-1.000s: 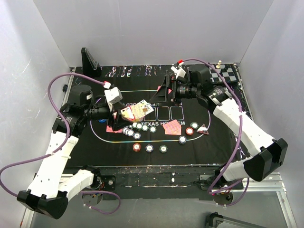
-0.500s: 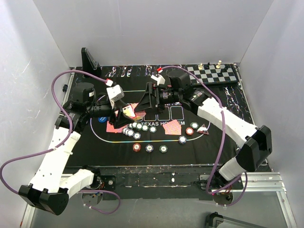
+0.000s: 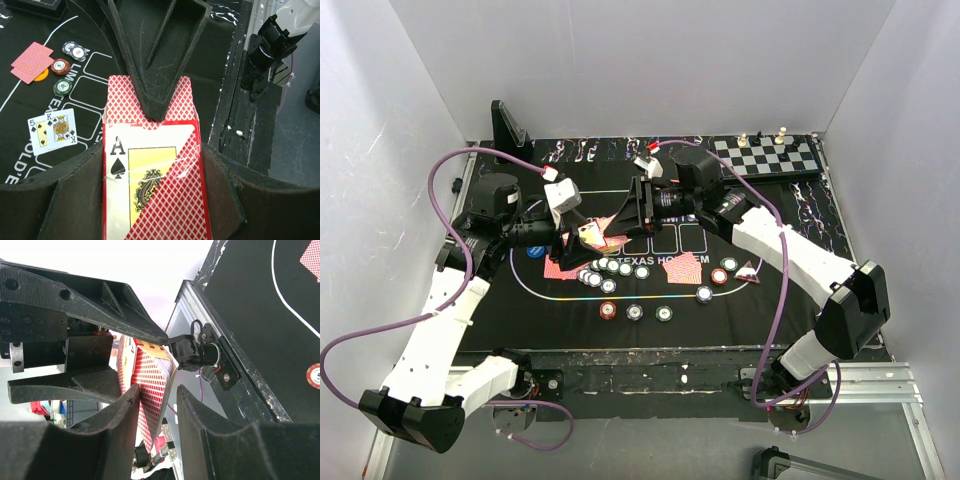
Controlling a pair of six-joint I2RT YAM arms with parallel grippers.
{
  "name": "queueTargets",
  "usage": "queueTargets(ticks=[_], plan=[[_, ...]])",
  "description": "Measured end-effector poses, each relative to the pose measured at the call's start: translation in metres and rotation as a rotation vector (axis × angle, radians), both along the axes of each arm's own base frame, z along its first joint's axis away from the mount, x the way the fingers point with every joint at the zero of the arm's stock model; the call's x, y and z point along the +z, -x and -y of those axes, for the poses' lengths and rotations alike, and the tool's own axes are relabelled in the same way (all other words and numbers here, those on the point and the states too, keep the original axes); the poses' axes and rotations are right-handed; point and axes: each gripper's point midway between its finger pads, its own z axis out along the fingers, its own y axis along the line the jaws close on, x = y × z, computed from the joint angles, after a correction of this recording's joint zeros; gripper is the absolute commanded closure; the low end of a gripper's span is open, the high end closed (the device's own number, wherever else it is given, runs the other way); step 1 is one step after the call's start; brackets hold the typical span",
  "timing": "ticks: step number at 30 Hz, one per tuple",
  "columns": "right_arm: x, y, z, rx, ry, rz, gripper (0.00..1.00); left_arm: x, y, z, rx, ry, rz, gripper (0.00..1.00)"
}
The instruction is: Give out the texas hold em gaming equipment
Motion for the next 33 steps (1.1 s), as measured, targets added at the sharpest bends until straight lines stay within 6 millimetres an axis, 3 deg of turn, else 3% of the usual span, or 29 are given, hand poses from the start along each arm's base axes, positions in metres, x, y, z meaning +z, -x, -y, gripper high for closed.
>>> queueTargets(ticks=[19, 33], plan=[[-0.005, -0.014, 0.032, -0.061, 0.005, -0.003, 0.66, 0.001, 0.002, 0.0, 0.002, 0.001, -0.003, 1.0], [0.0, -0.029, 0.068, -0.141, 0.06, 0.04, 0.87, 0.005, 0.005, -0.001, 0.003, 0.009, 0.011, 1.0]])
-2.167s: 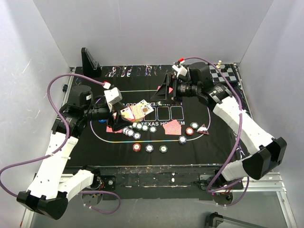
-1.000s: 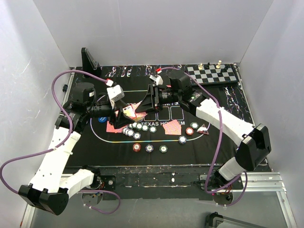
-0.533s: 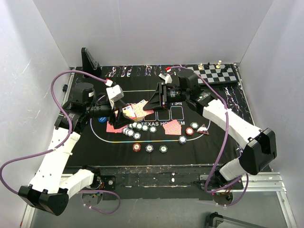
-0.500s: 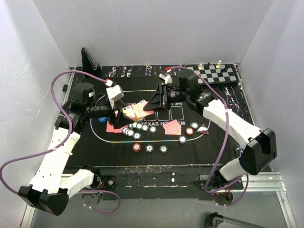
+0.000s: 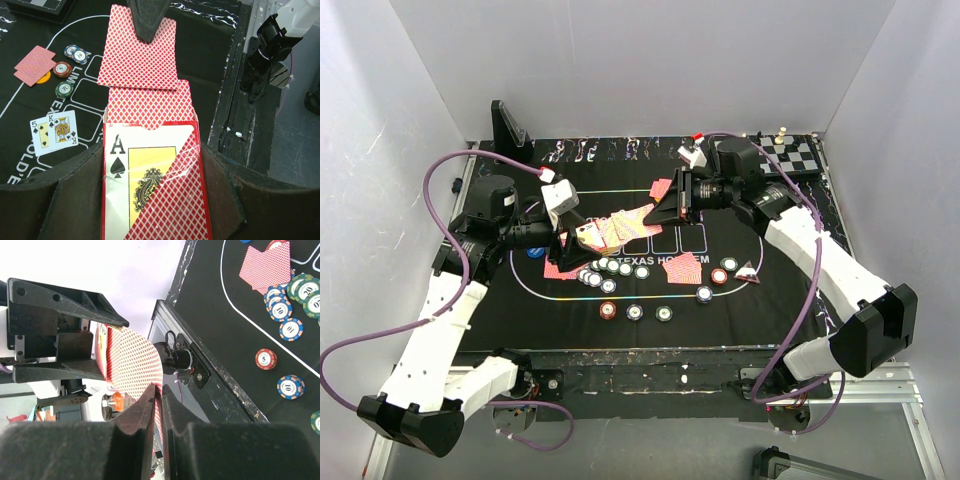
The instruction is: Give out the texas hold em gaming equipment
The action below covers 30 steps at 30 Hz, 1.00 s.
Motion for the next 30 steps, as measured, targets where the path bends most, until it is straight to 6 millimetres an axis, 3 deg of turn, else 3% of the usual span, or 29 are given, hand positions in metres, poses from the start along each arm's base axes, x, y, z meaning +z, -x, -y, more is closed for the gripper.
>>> queueTargets(ticks=[7, 14, 17, 20, 23, 25, 28, 30], plan=[[0.016, -0.011, 0.011, -0.028, 0.001, 0.04, 0.92, 0.001, 0.001, 0.0, 0.0, 0.001, 0.006, 1.0], [0.041, -0.036, 0.029, -0.111, 0.037, 0.154, 0.98, 0.006, 0.005, -0.002, -0.001, 0.006, 0.029, 1.0], [0.038, -0.054, 0.024, -0.133, 0.102, 0.212, 0.99, 0.007, 0.006, -0.002, -0.002, 0.006, 0.034, 1.0], [0.008, -0.081, 0.008, -0.148, 0.24, 0.241, 0.99, 0.006, 0.007, -0.002, -0.002, 0.004, 0.029, 1.0], [-0.041, -0.107, -0.007, -0.162, 0.432, 0.259, 0.99, 0.006, 0.007, -0.002, -0.002, 0.004, 0.027, 1.0], [-0.084, -0.123, -0.011, -0.174, 0.614, 0.288, 0.99, 0.007, 0.008, -0.003, -0.002, 0.003, 0.025, 1.0], [-0.132, -0.132, -0.007, -0.166, 0.863, 0.347, 0.99, 0.01, 0.009, -0.003, -0.002, 0.005, 0.03, 1.0], [-0.147, -0.135, -0.004, -0.159, 0.984, 0.402, 0.99, 0.011, 0.011, -0.003, -0.002, 0.005, 0.032, 1.0]])
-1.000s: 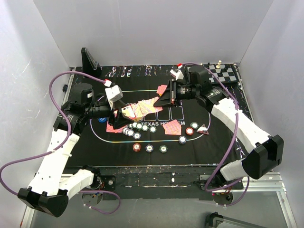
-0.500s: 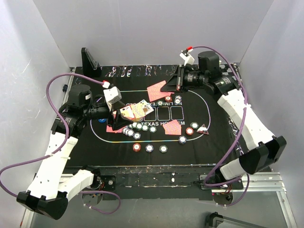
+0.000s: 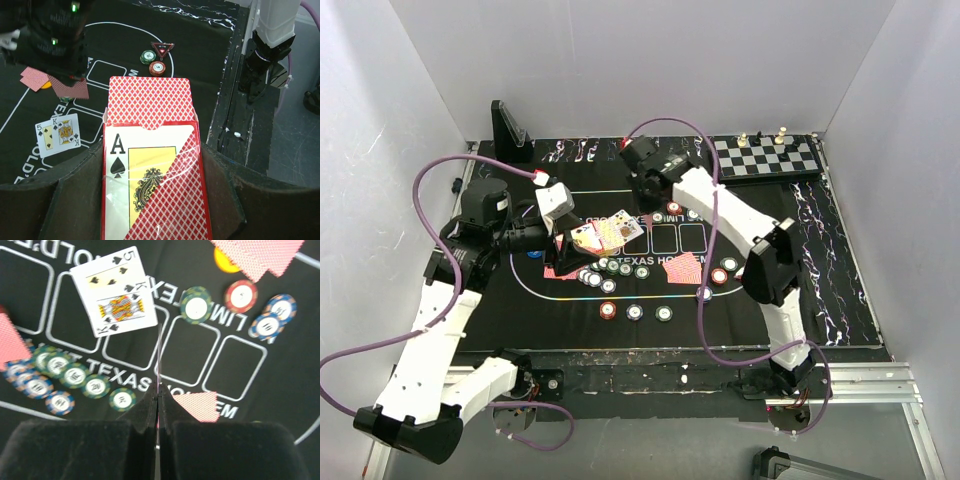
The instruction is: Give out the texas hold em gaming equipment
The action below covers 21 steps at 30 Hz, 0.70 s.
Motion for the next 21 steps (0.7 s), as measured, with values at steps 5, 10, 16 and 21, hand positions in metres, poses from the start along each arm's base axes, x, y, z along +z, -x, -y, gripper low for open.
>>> queueTargets(ticks=[5, 10, 16, 21], plan=[[-0.011, -0.008, -0.005, 0.035, 0.243, 0.158, 0.99, 0.003, 0.003, -0.001, 0.0, 0.002, 0.007, 1.0], [-0.038, -0.013, -0.017, 0.094, 0.441, 0.254, 0.99, 0.005, 0.005, -0.002, 0.0, 0.001, 0.005, 1.0], [-0.086, -0.019, -0.019, 0.149, 0.623, 0.276, 0.99, 0.006, 0.007, -0.002, -0.001, 0.0, 0.007, 1.0], [-0.085, -0.025, -0.015, 0.143, 0.665, 0.306, 0.99, 0.006, 0.008, -0.003, -0.001, -0.001, 0.01, 1.0]])
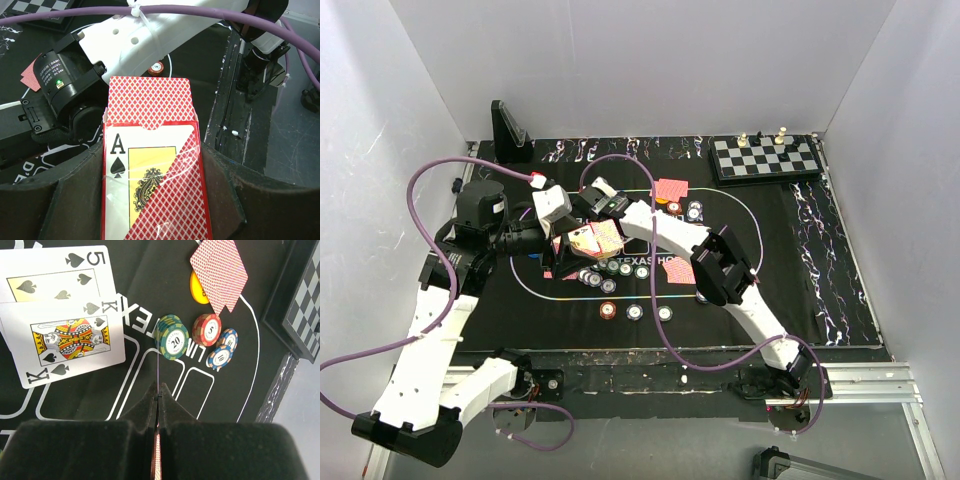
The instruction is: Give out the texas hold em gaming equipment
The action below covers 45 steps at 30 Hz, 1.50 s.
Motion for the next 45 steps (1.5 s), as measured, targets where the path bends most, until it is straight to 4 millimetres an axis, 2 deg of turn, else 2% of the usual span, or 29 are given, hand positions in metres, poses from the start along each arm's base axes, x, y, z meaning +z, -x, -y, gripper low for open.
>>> queueTargets(ticks=[6, 15, 17, 25, 30, 45], plan=[[-0.007, -0.001, -0.005, 0.003, -0.005, -0.002, 0.99, 0.0, 0.0, 0.0, 0.0, -0.001, 0.0, 1.0], [-0.052, 0.013, -0.014, 0.018, 0.026, -0.073, 0.99, -0.001, 0.0, -0.001, 0.004, -0.004, 0.0, 1.0], [-0.057, 0.016, -0.016, 0.02, 0.026, -0.083, 0.94, -0.001, 0.001, -0.001, 0.005, -0.006, -0.004, 1.0], [-0.056, 0.019, -0.03, 0.018, -0.047, -0.106, 0.77, -0.001, 0.003, -0.002, 0.006, -0.007, 0.0, 1.0], [-0.056, 0.019, -0.031, 0.015, -0.056, -0.109, 0.71, 0.001, 0.005, -0.003, 0.006, -0.005, 0.014, 1.0], [-0.055, 0.022, -0.034, -0.007, -0.126, -0.141, 0.68, 0.002, 0.005, -0.003, 0.006, -0.006, 0.018, 1.0]])
